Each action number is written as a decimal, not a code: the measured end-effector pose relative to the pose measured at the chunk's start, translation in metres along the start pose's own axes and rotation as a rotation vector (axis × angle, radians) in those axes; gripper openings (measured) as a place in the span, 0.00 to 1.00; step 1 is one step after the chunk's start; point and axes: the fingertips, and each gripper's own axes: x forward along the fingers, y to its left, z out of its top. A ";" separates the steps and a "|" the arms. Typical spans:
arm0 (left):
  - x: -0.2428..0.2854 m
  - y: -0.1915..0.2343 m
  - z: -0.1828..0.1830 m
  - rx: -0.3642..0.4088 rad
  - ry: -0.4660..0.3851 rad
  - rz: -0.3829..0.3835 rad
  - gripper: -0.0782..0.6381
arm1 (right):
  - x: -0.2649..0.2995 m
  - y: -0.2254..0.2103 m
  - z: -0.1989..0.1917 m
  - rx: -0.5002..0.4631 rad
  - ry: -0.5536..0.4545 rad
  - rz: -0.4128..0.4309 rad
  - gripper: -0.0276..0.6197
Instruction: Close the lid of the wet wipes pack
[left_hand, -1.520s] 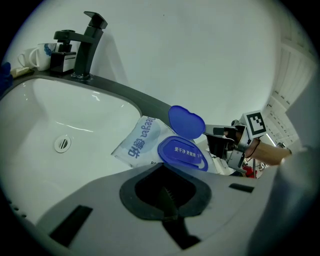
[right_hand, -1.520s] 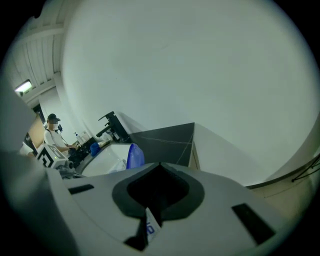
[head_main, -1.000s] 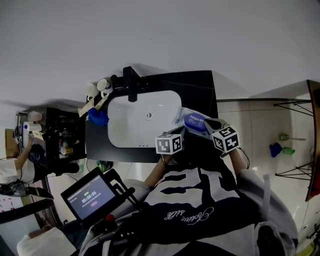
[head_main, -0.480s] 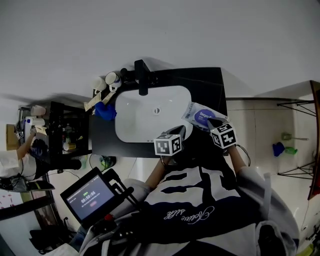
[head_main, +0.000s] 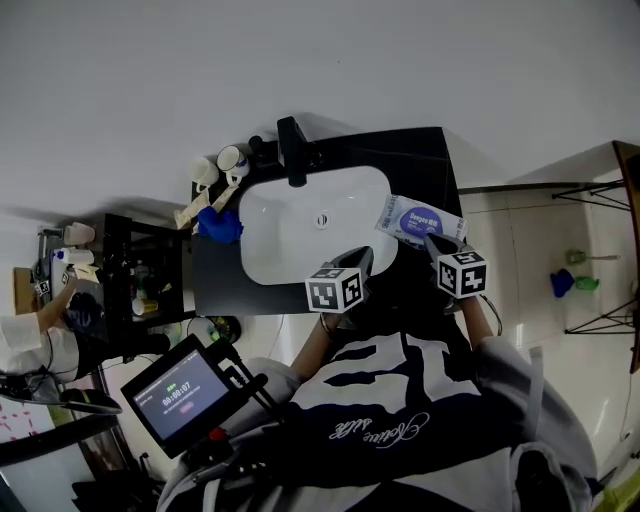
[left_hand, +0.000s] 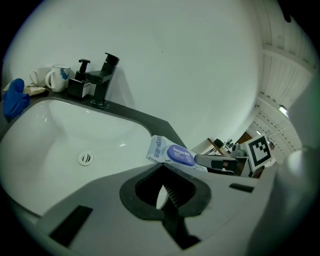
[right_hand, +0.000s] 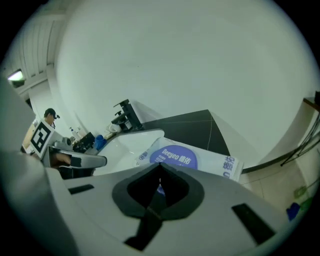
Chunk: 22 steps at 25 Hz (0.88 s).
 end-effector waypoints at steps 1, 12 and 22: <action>-0.004 -0.001 0.000 0.008 -0.002 -0.010 0.11 | -0.006 0.006 -0.002 0.022 -0.019 0.003 0.04; -0.034 -0.028 -0.032 0.059 0.044 -0.151 0.11 | -0.069 0.055 -0.051 0.111 -0.123 -0.070 0.04; -0.060 -0.065 -0.057 0.084 -0.004 -0.143 0.11 | -0.115 0.063 -0.074 0.122 -0.176 -0.037 0.04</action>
